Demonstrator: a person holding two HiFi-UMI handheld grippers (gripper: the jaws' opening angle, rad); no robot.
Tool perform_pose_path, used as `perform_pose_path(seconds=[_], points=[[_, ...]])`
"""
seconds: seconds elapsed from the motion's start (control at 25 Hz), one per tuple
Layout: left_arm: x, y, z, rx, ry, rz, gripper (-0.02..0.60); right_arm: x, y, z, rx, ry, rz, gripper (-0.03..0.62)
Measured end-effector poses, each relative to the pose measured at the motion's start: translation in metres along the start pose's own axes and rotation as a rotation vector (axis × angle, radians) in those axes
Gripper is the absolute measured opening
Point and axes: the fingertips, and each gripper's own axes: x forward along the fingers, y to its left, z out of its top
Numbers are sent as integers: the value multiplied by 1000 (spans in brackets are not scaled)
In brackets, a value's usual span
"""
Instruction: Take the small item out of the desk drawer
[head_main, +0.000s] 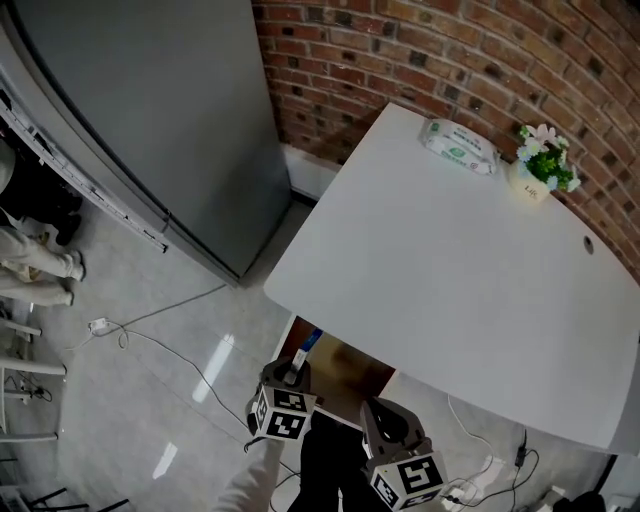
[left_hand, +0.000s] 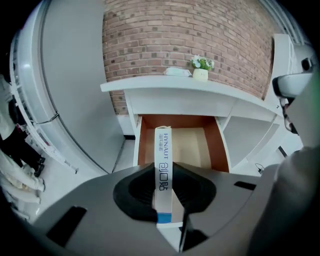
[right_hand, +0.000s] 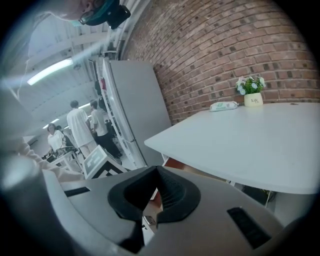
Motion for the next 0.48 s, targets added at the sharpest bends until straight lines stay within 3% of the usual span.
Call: perform_pose_path(seconds=[0.48], points=[[-109,-6,61,-12,-181,65,89,-39,27,59,-55,-92,15,26]])
